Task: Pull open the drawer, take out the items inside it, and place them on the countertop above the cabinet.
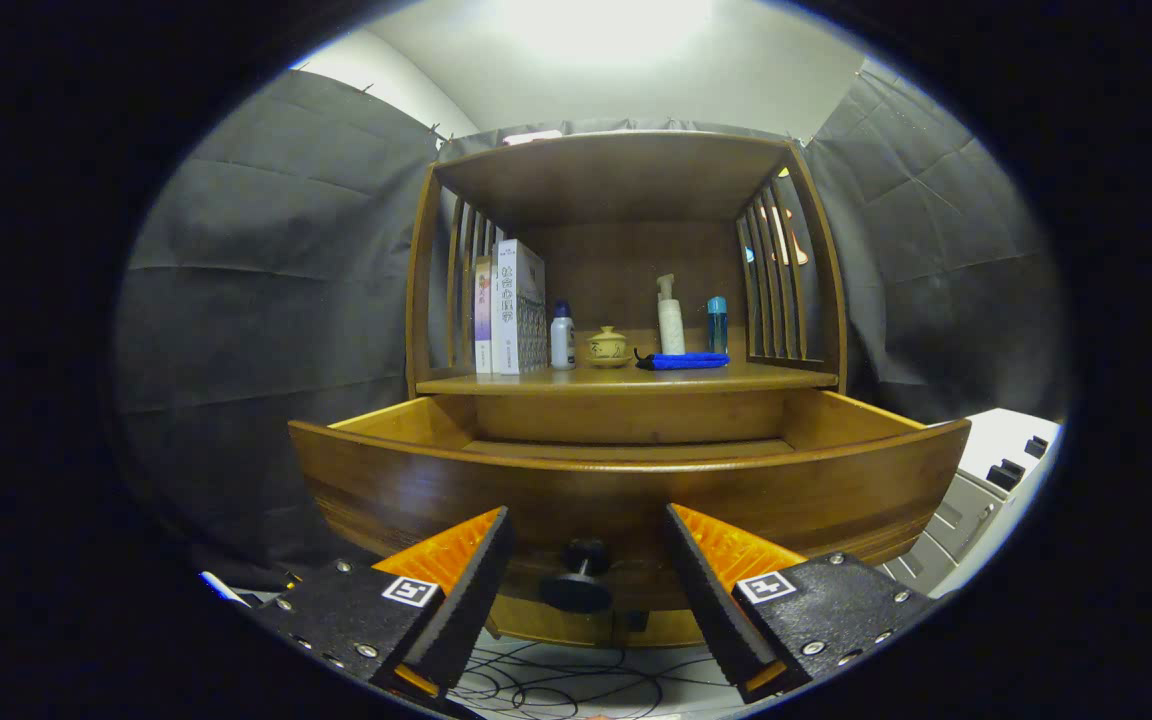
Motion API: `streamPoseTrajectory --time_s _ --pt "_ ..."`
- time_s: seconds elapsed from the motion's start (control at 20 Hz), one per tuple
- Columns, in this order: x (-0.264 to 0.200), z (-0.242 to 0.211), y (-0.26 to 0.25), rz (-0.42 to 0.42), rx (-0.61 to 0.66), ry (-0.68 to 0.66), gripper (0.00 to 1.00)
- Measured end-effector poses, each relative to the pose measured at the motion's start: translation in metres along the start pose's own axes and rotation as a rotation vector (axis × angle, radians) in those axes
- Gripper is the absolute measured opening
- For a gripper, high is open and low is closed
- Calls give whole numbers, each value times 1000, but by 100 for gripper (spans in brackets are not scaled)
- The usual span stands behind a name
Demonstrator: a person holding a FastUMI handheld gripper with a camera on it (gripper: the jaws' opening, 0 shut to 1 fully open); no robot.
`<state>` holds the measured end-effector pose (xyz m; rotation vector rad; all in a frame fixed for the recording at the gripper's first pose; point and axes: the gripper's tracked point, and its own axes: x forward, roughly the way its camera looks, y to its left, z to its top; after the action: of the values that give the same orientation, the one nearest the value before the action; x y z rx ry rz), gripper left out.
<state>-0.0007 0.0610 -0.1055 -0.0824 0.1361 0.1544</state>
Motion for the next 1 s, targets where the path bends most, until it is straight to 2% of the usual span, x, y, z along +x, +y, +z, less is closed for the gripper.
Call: streamPoseTrajectory --time_s 0.1,0.35,0.5,1.0 --pt "0 14 -5 -7 -12 -33 93" --pt "1 35 6 55 -7 -28 93" --pt "11 50 -1 43 -30 -38 93" --pt "86 36 -19 93 44 211 94"
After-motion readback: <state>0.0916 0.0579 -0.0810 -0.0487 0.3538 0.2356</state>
